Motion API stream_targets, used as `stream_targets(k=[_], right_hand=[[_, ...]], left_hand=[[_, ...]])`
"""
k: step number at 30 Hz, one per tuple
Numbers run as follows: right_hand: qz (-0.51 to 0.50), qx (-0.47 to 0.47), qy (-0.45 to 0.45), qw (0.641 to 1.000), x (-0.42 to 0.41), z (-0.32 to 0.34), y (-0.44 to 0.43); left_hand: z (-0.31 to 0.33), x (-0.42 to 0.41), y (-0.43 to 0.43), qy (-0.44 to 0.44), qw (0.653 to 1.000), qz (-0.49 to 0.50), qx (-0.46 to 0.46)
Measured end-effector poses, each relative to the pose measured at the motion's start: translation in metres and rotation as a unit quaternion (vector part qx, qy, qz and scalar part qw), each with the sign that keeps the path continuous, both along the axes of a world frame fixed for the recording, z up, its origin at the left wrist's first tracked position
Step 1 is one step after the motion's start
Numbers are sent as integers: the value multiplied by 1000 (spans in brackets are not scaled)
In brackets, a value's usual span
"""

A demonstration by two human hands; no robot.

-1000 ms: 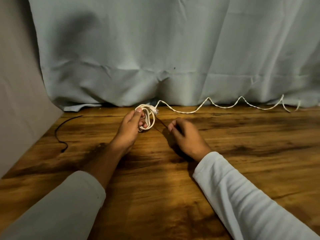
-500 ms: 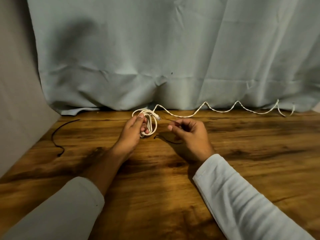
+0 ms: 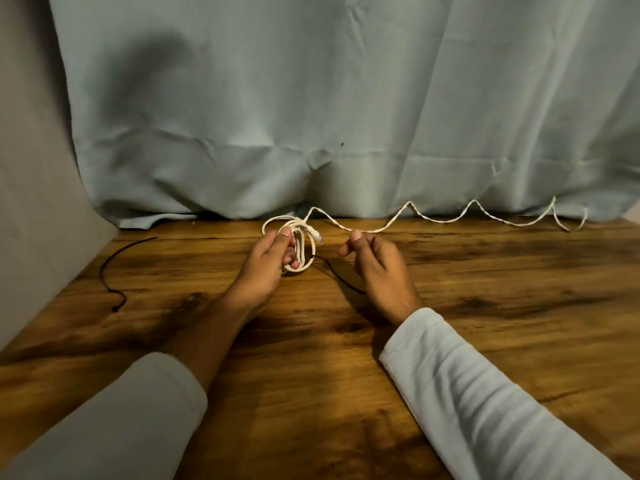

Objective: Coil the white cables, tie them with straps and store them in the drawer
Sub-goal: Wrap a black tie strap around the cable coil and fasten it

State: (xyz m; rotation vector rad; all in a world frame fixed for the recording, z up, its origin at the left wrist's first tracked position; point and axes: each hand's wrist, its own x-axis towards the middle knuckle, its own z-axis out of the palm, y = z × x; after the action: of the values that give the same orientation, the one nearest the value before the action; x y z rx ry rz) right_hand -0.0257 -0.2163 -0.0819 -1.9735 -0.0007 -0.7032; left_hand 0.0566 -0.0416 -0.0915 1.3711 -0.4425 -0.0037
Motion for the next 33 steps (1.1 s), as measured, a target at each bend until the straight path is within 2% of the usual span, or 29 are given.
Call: stream_targets(k=[3, 6, 12, 15, 19, 24, 28, 30, 33], right_hand=[[-13, -15, -14, 1000, 1, 4, -1], [-22, -42, 34, 998, 2, 7, -1], [26, -67, 47, 996, 0, 1, -1], [17, -97, 20, 995, -2, 1, -1], [11, -58, 25, 998, -4, 8, 0], [-6, -81, -24, 996, 0, 5, 0], [31, 5, 16, 999, -1, 6, 3], [55, 97, 38, 993, -2, 6, 7], [92, 234, 85, 964, -5, 9, 17]], left_hand=[[-2, -1, -2, -15, 999, -11, 29], [-3, -4, -7, -16, 999, -11, 43], [-5, -5, -7, -15, 999, -10, 44], [-3, -6, -9, -18, 999, -12, 38], [-4, -6, -8, -16, 999, -15, 43], [-4, -5, -8, -13, 999, -14, 41], [-4, -4, -8, -14, 999, -13, 31], [-4, -4, -10, -15, 999, -8, 31], [-4, -6, -12, -32, 999, 6, 35]])
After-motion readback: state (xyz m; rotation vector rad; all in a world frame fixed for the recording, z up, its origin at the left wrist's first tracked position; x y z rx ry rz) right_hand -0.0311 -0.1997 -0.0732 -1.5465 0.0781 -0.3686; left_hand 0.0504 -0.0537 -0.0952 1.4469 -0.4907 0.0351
